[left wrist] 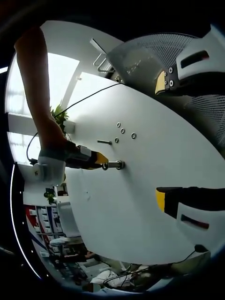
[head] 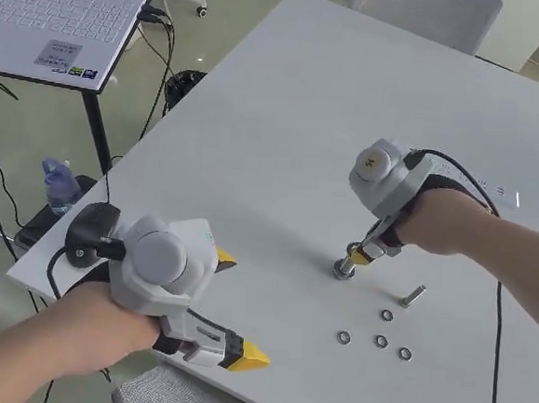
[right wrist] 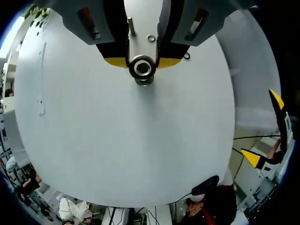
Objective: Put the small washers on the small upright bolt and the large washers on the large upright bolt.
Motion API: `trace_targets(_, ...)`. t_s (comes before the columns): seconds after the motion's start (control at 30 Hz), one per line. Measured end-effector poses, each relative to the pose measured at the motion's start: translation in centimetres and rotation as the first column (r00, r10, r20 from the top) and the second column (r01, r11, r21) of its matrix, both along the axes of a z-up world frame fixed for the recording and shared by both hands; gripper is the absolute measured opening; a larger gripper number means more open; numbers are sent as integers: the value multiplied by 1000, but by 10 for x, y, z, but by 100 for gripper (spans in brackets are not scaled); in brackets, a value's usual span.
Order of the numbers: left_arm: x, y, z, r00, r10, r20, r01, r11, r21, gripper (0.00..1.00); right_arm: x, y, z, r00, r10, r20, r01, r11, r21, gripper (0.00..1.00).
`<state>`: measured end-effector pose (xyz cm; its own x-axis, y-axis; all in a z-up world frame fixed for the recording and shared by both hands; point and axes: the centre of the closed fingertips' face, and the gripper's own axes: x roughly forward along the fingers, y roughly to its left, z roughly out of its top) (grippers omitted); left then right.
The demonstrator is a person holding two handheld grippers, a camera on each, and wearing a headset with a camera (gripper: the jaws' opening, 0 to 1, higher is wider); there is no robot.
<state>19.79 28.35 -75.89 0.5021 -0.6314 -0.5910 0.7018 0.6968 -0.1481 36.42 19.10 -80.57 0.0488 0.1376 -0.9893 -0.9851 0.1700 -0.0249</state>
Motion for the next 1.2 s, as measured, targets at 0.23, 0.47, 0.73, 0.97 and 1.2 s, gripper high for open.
trace_targets(0.23,1,2,-1,1000,0,-6,0,1000,1,78,-2,0,-3,1000,-5,-5,5,1000,1,21)
trace_targets(0.47,1,2,2,1000,-2,-1,2,1000,2,78,-2,0,-6,1000,-13,-11,13,1000,0,21)
trace_targets(0.73,1,1,1,1000,-2,-1,2,1000,2,78,2,-1,-12,1000,-10,-12,10,1000,-7,21)
trace_targets(0.97,0,0,0,1000,-7,-6,7,1000,0,78,3,0,-21,1000,-10,-11,10,1000,-13,22)
trace_targets(1.2,2,2,1,1000,-6,-1,6,1000,-5,77,6,2,-35,1000,-5,-4,5,1000,-21,22)
